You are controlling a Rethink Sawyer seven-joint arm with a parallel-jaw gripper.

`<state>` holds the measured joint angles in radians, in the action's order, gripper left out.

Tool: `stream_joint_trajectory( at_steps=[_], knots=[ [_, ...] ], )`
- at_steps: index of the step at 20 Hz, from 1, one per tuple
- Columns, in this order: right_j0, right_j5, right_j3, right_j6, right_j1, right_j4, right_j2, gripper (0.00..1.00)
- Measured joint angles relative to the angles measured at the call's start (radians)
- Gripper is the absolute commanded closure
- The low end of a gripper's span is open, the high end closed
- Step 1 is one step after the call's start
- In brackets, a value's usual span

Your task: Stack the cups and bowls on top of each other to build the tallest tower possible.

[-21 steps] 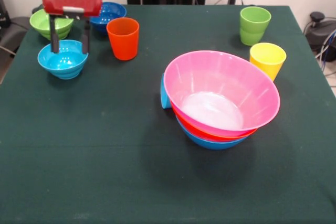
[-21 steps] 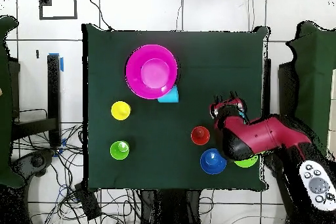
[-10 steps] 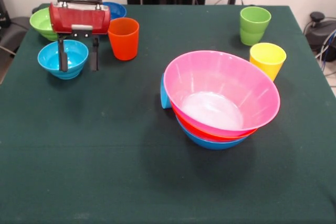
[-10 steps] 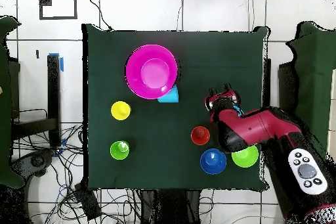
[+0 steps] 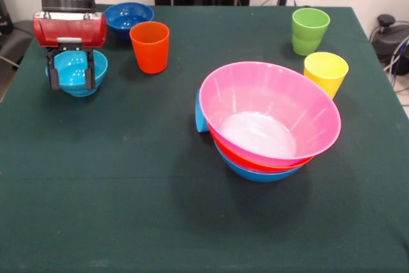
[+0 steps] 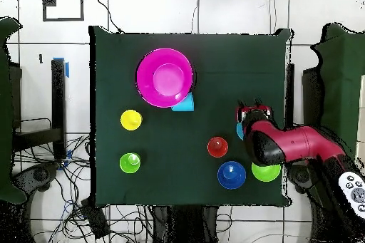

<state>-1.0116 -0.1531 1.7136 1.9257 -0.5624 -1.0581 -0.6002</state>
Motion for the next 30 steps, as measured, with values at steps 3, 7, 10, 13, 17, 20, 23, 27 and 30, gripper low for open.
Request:
stream_joint_trajectory(
  at_steps=[3,7,10,13,17,20,23,27,30],
  knots=[
    [0.011,-0.032,0.008,0.0,-0.013,0.028,0.0,0.0],
    [0.039,-0.068,0.028,0.0,-0.044,0.061,0.006,0.0],
    [0.069,-0.077,0.04,0.0,-0.068,0.068,0.024,0.0],
    [0.107,-0.077,0.057,0.0,-0.098,0.076,0.044,0.0],
    [0.145,-0.077,0.081,0.0,-0.138,0.09,0.059,0.0],
    [0.156,-0.077,0.097,0.0,-0.156,0.094,0.065,0.0],
    [0.157,-0.077,0.108,0.0,-0.157,0.094,0.077,0.0],
    [0.156,-0.076,0.118,0.0,-0.146,0.107,0.105,0.0],
    [0.162,-0.076,0.119,0.001,-0.14,0.127,0.129,0.0]
  ],
)
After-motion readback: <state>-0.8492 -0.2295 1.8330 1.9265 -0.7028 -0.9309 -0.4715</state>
